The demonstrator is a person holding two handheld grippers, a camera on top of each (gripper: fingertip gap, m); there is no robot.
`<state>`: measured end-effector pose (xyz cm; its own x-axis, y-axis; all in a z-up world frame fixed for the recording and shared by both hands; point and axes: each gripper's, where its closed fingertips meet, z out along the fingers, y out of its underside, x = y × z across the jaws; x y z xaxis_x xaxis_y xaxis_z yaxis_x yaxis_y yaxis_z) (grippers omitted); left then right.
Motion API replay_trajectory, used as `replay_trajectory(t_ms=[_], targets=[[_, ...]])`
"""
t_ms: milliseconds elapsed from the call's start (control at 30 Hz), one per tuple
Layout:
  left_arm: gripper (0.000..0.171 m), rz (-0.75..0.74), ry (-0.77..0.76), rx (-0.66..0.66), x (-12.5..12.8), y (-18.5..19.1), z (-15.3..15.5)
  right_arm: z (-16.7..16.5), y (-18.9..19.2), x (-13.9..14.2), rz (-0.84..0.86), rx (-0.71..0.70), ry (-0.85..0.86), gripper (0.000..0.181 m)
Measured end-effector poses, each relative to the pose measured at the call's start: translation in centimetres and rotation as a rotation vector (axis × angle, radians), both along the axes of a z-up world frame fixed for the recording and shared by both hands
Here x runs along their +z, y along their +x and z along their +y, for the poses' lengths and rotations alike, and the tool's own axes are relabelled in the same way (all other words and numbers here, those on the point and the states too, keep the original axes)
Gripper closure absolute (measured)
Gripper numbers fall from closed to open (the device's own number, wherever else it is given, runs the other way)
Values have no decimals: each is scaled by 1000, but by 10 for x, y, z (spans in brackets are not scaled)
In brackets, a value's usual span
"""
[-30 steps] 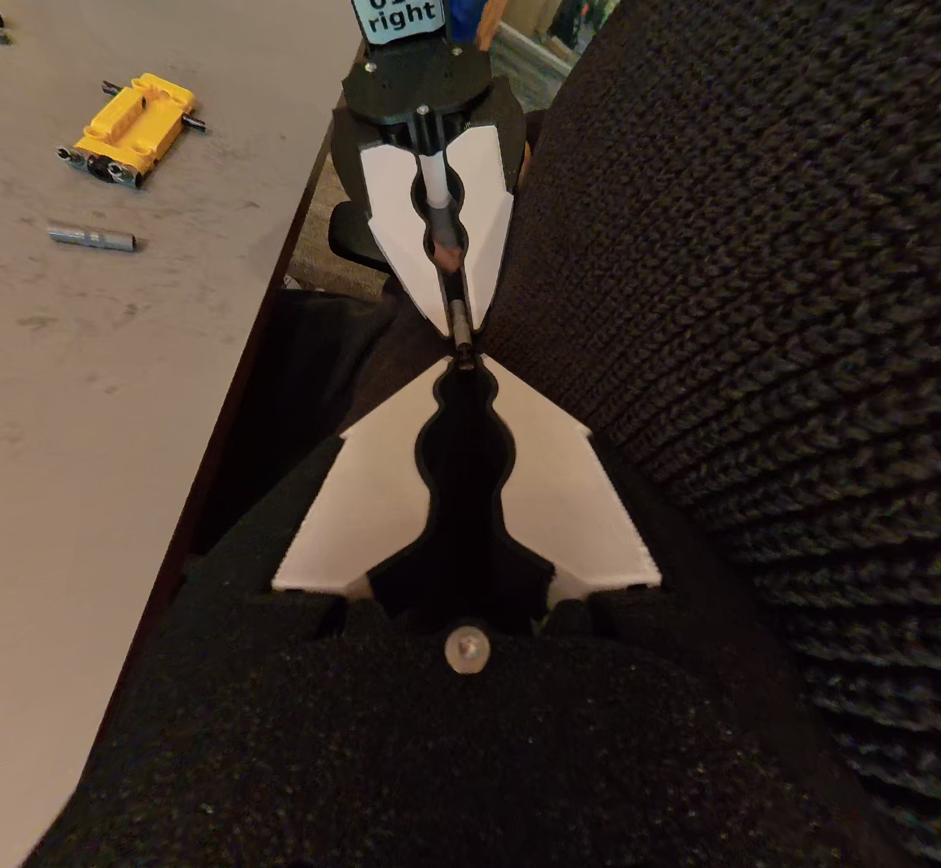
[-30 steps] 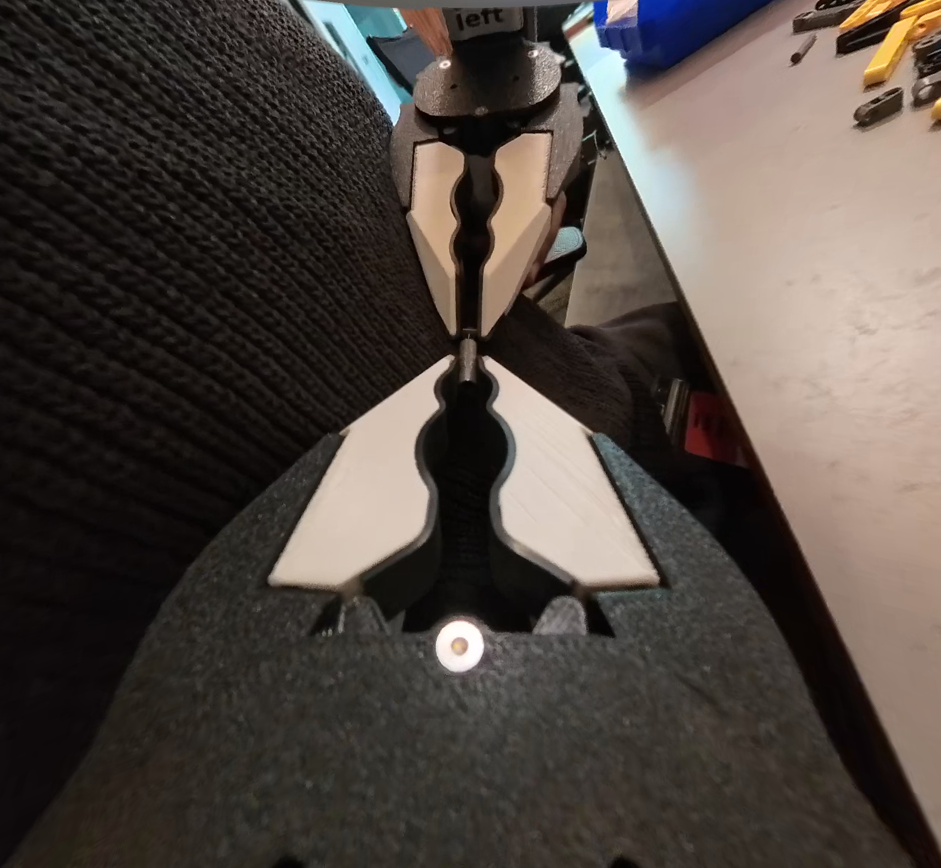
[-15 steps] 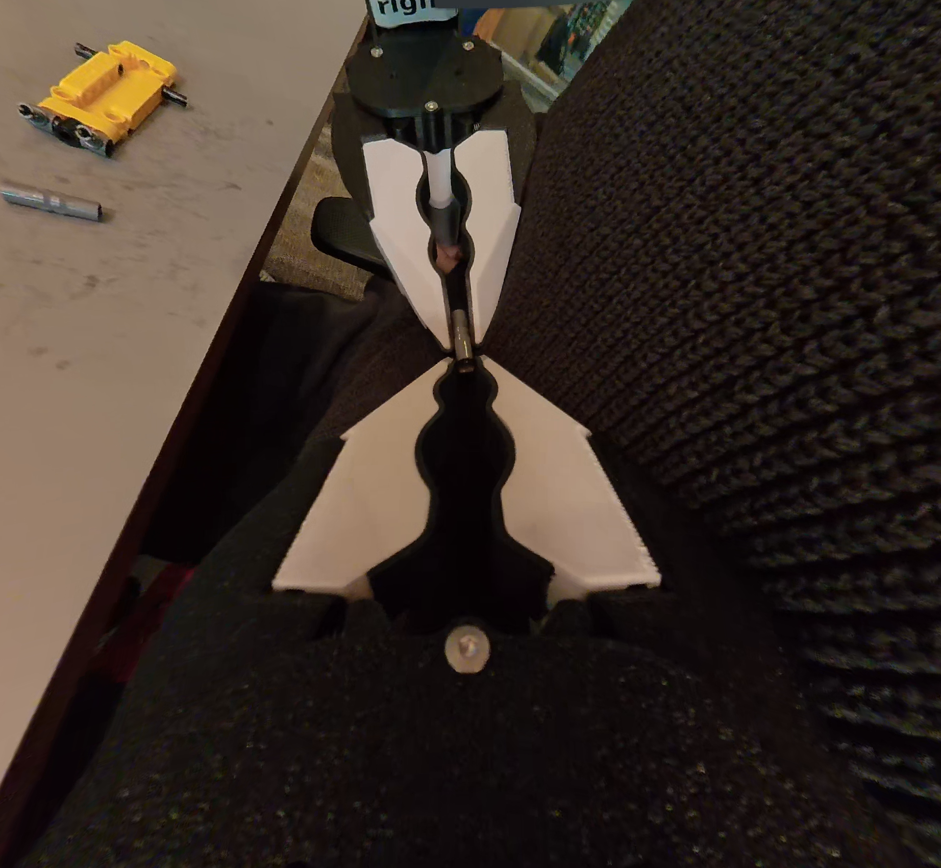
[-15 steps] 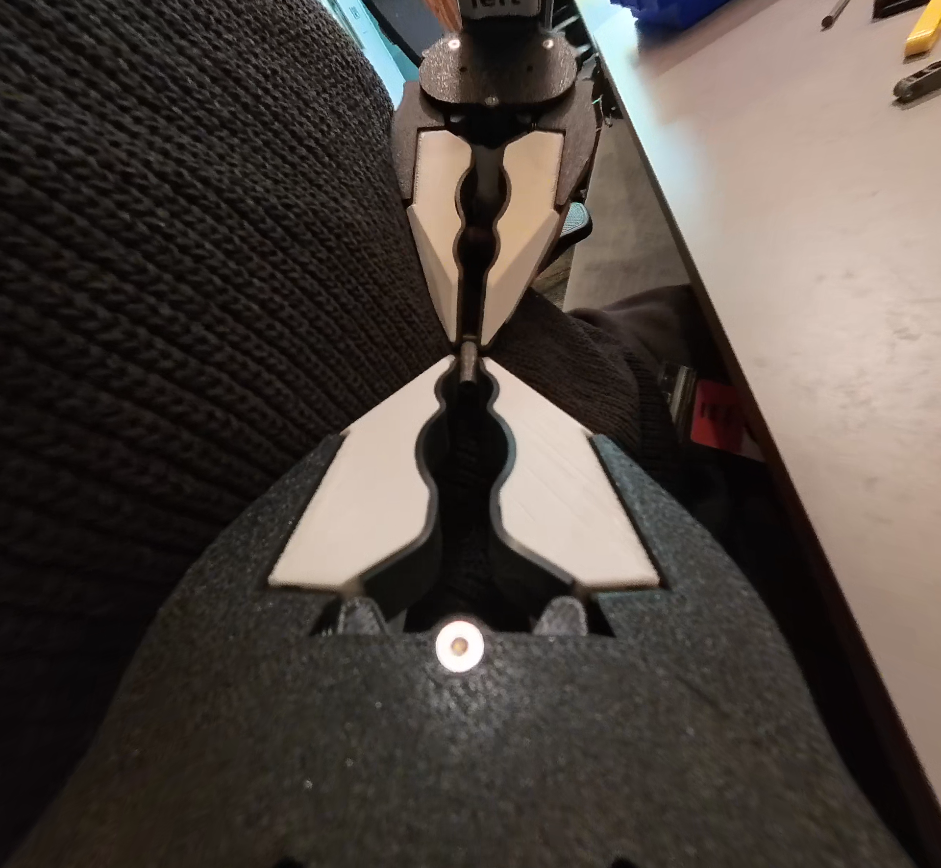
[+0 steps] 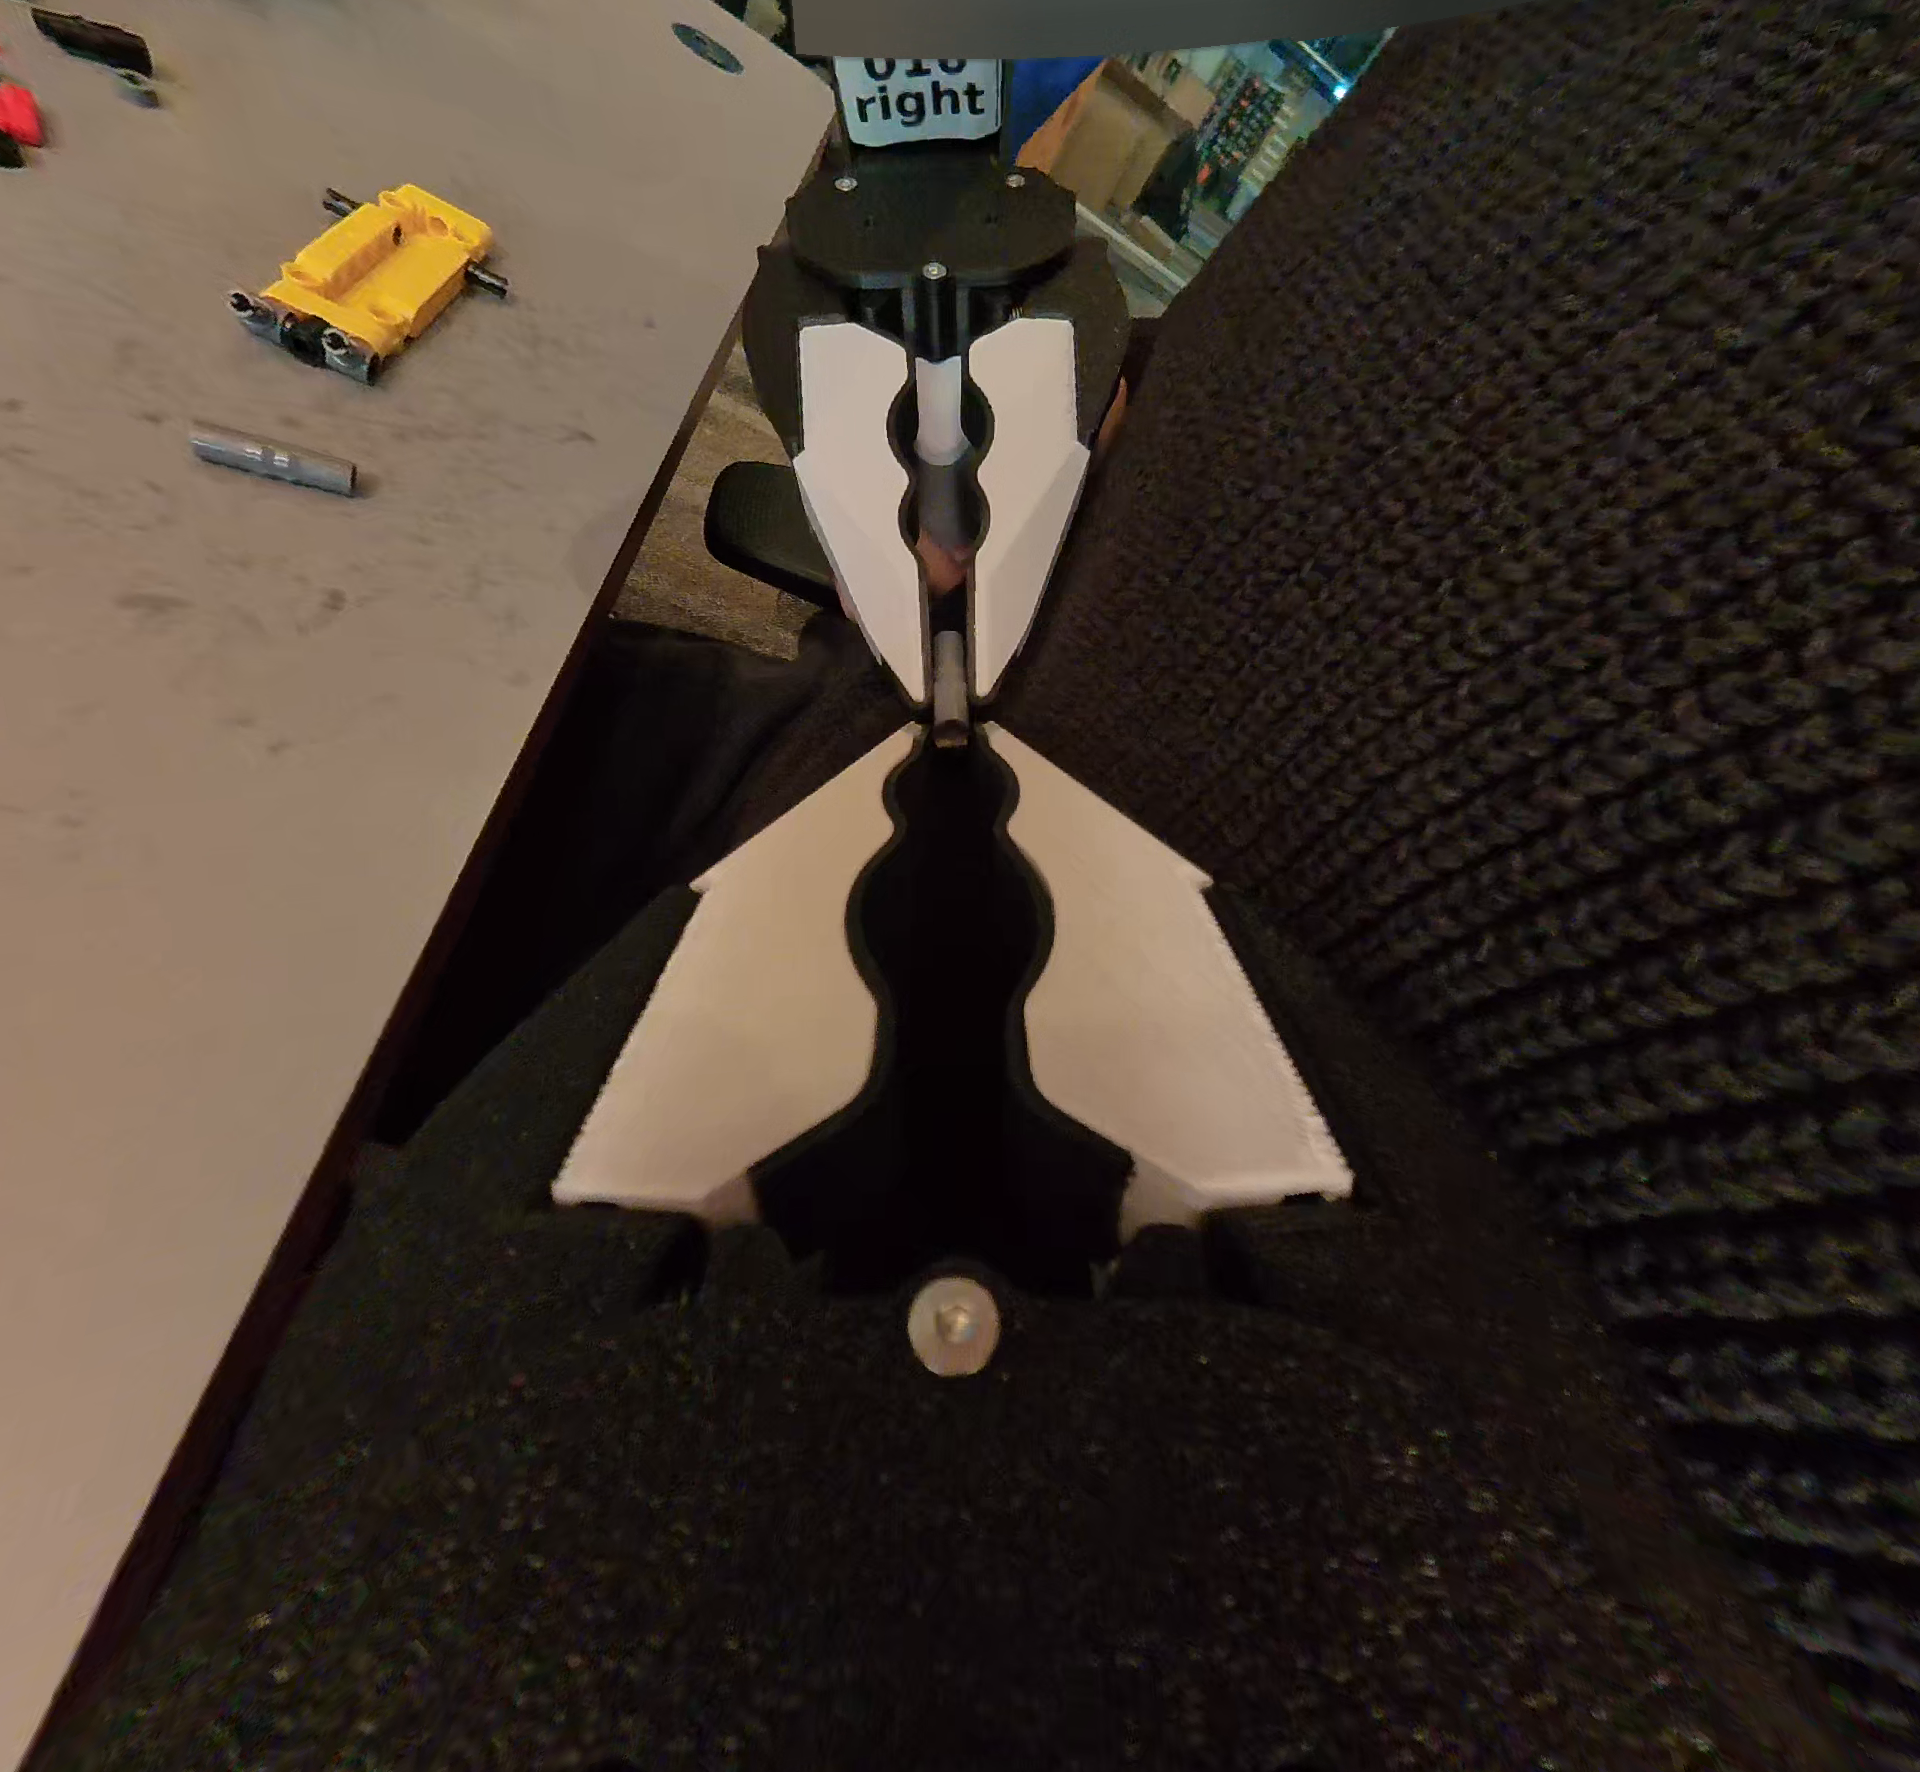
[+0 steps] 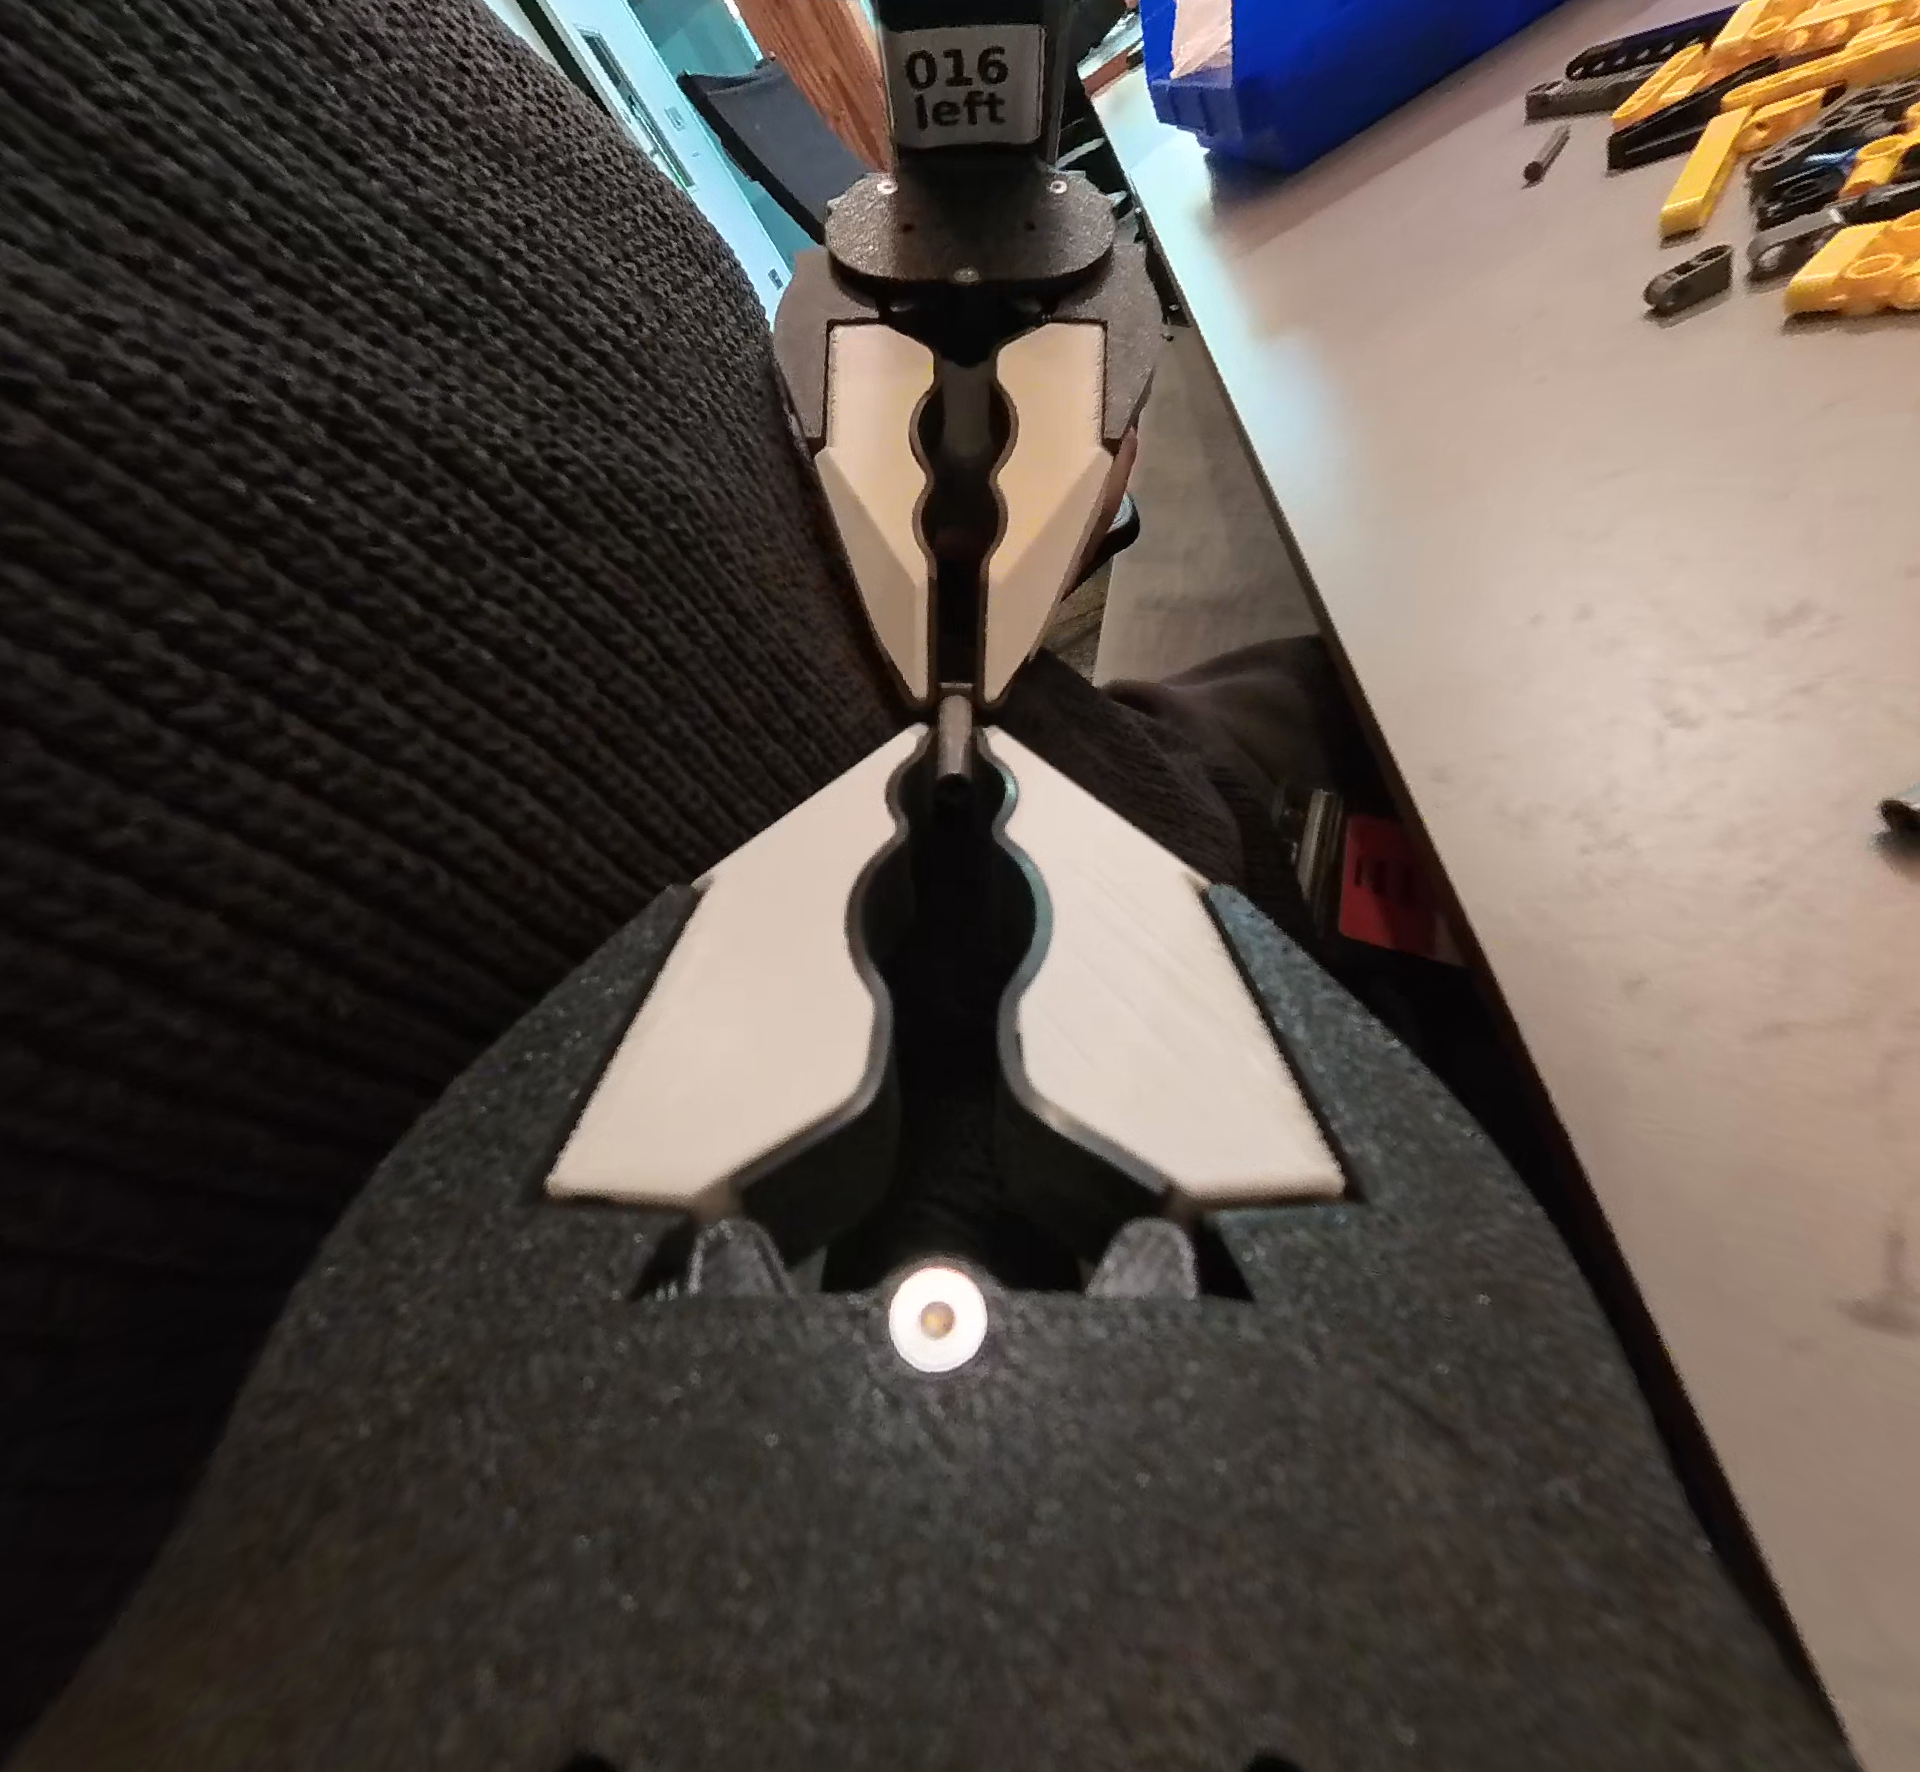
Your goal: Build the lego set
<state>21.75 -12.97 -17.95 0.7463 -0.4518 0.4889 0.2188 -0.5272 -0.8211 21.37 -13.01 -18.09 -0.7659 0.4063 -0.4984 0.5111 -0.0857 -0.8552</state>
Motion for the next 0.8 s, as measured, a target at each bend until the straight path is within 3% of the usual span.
replay_trajectory(t_ms=[667, 800], targets=[[167, -13, 65, 46, 10, -5, 3, -2, -7, 10, 65, 34, 12, 176], [167, 35, 71, 61, 12, -19, 6, 2, -21, 11, 42, -12, 12, 175]])
